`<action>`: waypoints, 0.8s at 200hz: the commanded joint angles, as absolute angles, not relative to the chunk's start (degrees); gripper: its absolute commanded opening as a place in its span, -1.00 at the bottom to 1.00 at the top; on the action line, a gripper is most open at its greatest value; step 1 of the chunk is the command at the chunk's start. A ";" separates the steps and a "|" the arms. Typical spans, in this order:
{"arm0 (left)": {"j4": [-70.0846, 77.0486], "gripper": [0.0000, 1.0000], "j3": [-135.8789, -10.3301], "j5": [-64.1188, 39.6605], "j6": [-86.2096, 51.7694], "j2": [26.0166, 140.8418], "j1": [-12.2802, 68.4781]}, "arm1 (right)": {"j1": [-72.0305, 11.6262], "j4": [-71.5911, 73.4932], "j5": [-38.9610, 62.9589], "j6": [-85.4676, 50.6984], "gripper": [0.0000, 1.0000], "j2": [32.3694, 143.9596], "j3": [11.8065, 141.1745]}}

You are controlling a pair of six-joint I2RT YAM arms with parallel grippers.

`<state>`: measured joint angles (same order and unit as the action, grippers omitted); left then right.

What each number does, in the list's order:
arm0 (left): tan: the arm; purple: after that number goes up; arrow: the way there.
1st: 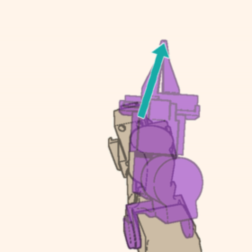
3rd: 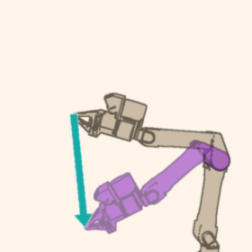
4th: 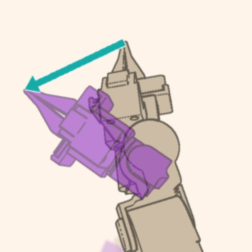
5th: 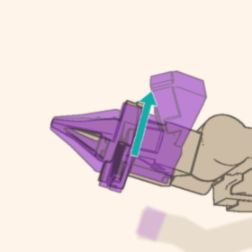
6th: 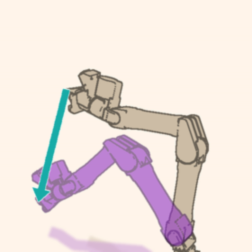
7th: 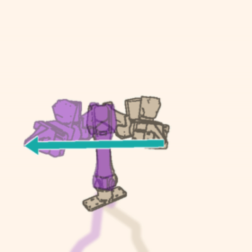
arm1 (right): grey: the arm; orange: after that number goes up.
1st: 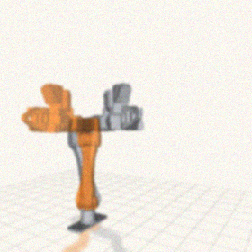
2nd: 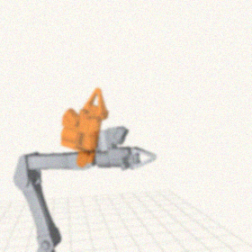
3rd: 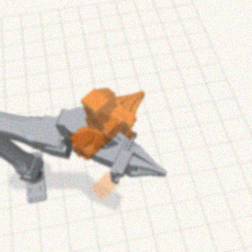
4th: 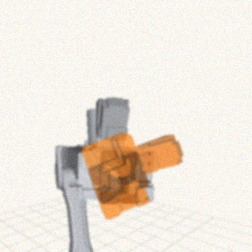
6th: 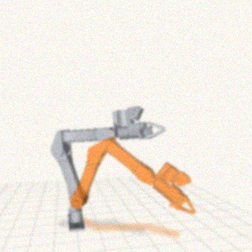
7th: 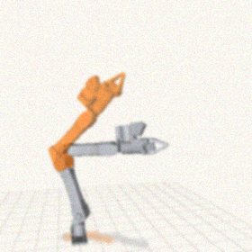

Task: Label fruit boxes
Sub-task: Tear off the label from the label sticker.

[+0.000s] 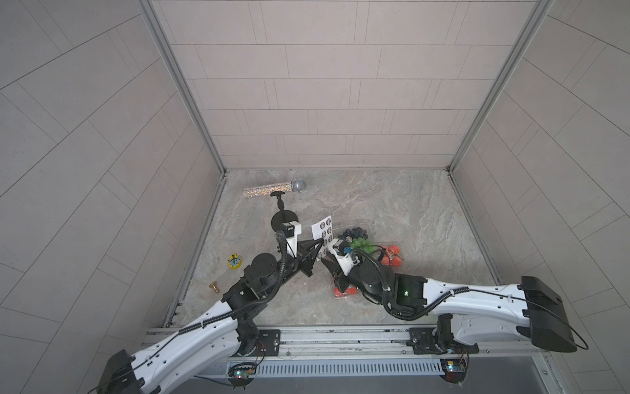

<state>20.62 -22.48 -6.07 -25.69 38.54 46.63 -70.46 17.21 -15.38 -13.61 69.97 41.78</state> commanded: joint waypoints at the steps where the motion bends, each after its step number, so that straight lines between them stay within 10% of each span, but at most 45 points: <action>1: 21.12 -1.00 -23.38 -6.40 -25.84 37.94 46.66 | -70.32 18.00 -15.76 -12.64 -0.51 70.95 43.53; 65: 20.85 -1.00 -23.20 -6.30 -25.85 37.39 46.60 | -69.78 19.03 -13.64 -13.10 -1.00 73.01 44.79; 160: 20.83 -1.00 -23.12 -3.62 -25.34 38.43 46.58 | -69.77 20.04 -7.97 -13.18 -1.00 73.27 43.55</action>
<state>19.66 -22.48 -4.93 -25.89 38.48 46.63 -69.58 19.18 -10.48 -13.52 73.52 43.57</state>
